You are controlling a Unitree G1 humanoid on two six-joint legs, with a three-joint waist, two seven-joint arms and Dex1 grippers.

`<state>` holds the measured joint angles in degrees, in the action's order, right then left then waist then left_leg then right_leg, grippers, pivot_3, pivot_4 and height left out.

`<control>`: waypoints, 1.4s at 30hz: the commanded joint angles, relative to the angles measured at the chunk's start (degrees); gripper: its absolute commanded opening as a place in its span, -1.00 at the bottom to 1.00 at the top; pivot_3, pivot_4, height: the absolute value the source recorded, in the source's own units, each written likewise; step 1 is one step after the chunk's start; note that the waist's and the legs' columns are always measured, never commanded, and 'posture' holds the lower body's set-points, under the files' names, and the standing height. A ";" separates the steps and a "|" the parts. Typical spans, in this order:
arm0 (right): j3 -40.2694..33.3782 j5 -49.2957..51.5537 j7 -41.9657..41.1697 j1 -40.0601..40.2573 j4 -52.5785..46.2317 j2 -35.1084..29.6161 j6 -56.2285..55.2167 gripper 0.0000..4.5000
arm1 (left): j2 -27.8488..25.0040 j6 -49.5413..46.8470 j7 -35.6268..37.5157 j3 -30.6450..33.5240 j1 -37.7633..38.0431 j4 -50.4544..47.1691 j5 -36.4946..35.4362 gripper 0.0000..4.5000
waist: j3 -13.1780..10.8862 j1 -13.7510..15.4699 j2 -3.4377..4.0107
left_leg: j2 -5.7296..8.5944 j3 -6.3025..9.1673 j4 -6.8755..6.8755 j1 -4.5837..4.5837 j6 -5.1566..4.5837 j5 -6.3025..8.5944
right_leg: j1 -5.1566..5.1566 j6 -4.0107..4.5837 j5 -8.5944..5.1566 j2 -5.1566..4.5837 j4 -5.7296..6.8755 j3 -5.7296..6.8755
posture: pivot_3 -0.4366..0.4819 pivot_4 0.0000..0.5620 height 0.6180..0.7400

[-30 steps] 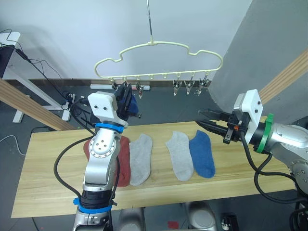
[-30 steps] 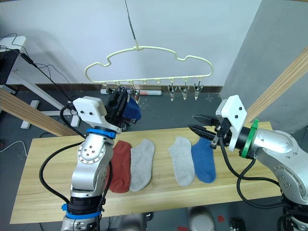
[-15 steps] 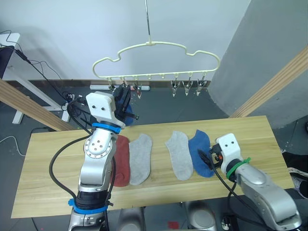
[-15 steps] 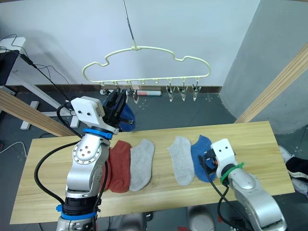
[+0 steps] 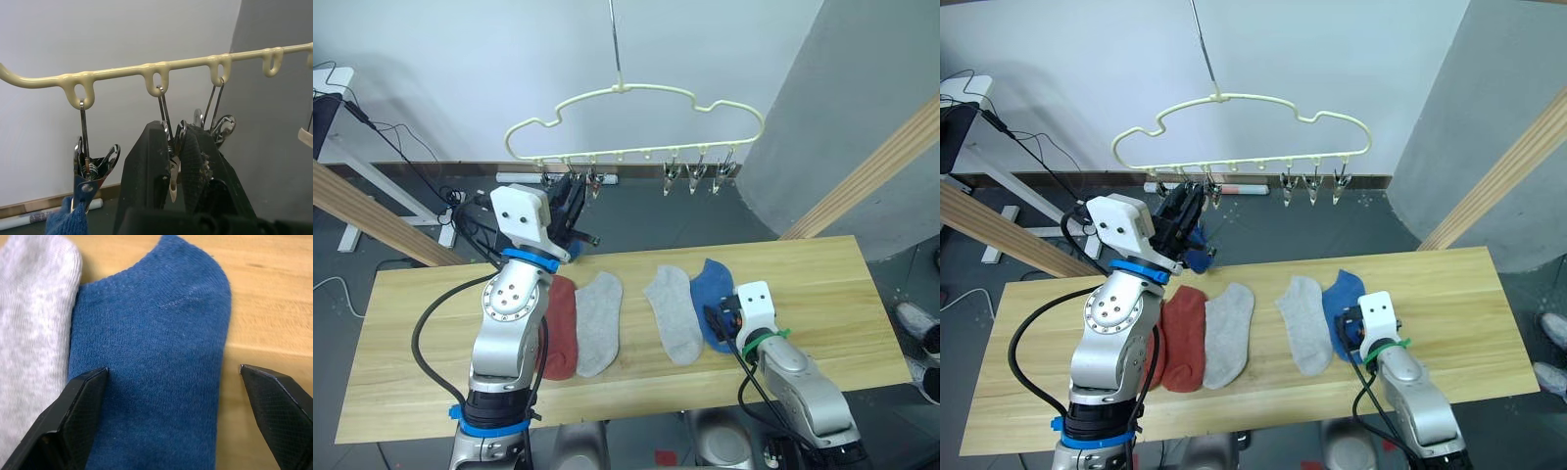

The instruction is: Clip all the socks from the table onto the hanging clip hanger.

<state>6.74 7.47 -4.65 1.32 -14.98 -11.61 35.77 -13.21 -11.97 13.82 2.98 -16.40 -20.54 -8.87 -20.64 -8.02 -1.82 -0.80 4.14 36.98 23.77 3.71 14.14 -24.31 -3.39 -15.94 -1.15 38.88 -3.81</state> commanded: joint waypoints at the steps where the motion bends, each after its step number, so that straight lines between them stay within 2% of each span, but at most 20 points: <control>1: -1.71 0.39 0.70 1.77 1.65 1.50 2.79 0.70 | -0.95 -3.48 2.84 1.40 -0.08 -4.98 -5.39 -0.89 | 0.00 0.01 0.00 | 0.00 0.00 0.00 0.00 0.00 0.00 | 0.00 0.00 0.00 0.00 0.00 0.00 | -0.57 0.39 1.00; 7: -2.11 -0.40 -1.02 2.11 1.05 0.84 2.40 -0.21 | -4.41 -10.87 5.92 4.28 -1.43 -7.22 -12.83 -0.89 | 0.00 0.02 0.00 | -0.01 0.02 0.00 -0.02 0.00 0.00 | 0.02 0.00 0.00 0.00 -0.01 0.02 | -0.53 0.39 1.00; 8: -2.12 -0.45 -1.69 2.04 0.55 0.28 2.18 -0.41 | -4.96 -12.05 6.17 4.85 -2.20 -7.28 -14.09 -0.89 | 0.00 0.03 0.00 | 0.00 0.02 0.00 -0.02 0.00 0.00 | 0.02 -0.01 0.00 0.00 0.00 0.02 | -0.53 0.39 1.00; 12: -1.45 -1.33 -4.48 1.82 -1.50 -2.63 1.01 -0.99 | -5.92 -15.21 6.39 5.79 -3.68 -7.87 -17.46 -0.89 | 0.00 0.09 0.00 | 0.02 0.02 0.01 -0.02 0.00 0.00 | 0.03 -0.02 -0.01 0.00 -0.01 0.01 | -0.53 0.39 1.00; 14: -0.90 -1.85 -6.80 1.57 -3.35 -5.38 0.10 -1.00 | -6.29 -17.04 6.50 6.17 -4.23 -8.46 -19.53 -0.89 | 0.00 0.23 0.00 | 0.05 0.01 0.00 0.01 0.00 0.00 | 0.02 -0.02 -0.01 -0.03 -0.04 0.01 | -0.53 0.38 1.00; 17: 1.21 -3.03 -15.52 -1.37 -9.04 -14.55 -3.86 -1.00 | -7.52 -20.84 7.28 7.78 -5.65 -9.13 -24.47 -0.89 | -0.14 0.16 -0.02 | 0.07 -0.03 0.01 0.04 0.00 0.00 | 0.00 -0.02 -0.01 -0.05 -0.05 -0.02 | -0.54 0.39 1.00; 19: 2.52 -3.50 -18.83 -3.22 -10.43 -18.00 -6.21 -1.00 | -8.14 -22.23 7.22 8.51 -6.30 -9.09 -26.12 -0.89 | -0.24 -0.05 -0.08 | 0.07 -0.04 0.01 0.02 0.00 0.00 | -0.01 -0.03 -0.01 -0.04 -0.04 -0.03 | -0.56 0.39 1.00; 22: 5.37 -2.65 -26.68 -11.13 -12.49 -21.65 -10.97 -1.00 | -8.76 -25.38 7.09 9.85 -8.07 -8.78 -29.94 -0.89 | -0.70 -0.32 -0.22 | -0.03 -0.01 0.01 -0.02 0.01 -0.01 | -0.02 -0.03 -0.01 0.10 0.02 0.00 | -0.57 0.39 1.00; 30: 12.41 -3.84 -32.10 -21.03 -8.70 -17.43 -15.50 -1.00 | -8.40 -29.35 3.75 11.18 -9.82 -9.30 -35.09 -0.89 | -0.79 0.44 -0.29 | 0.05 0.07 0.05 0.14 0.01 -0.01 | -0.02 0.27 0.17 -0.11 -0.10 0.10 | -0.55 0.39 1.00; 42: 14.39 -6.22 -32.41 -24.19 -4.85 -11.76 -18.65 -1.00 | -9.11 -30.71 2.61 11.54 -10.07 -9.12 -38.05 -0.89 | -0.82 0.56 -0.28 | 0.05 0.15 0.06 0.09 0.01 -0.02 | -0.02 0.26 0.16 -0.10 0.05 0.17 | -0.53 0.38 1.00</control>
<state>21.63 1.28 -37.12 -22.77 -18.79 -23.76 18.35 -21.83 -43.42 16.36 13.94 -25.54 -26.60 -45.35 -21.46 -7.45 -2.10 -0.75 4.29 37.06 23.87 3.72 14.12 -24.33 -3.13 -15.77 -1.26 38.94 -3.65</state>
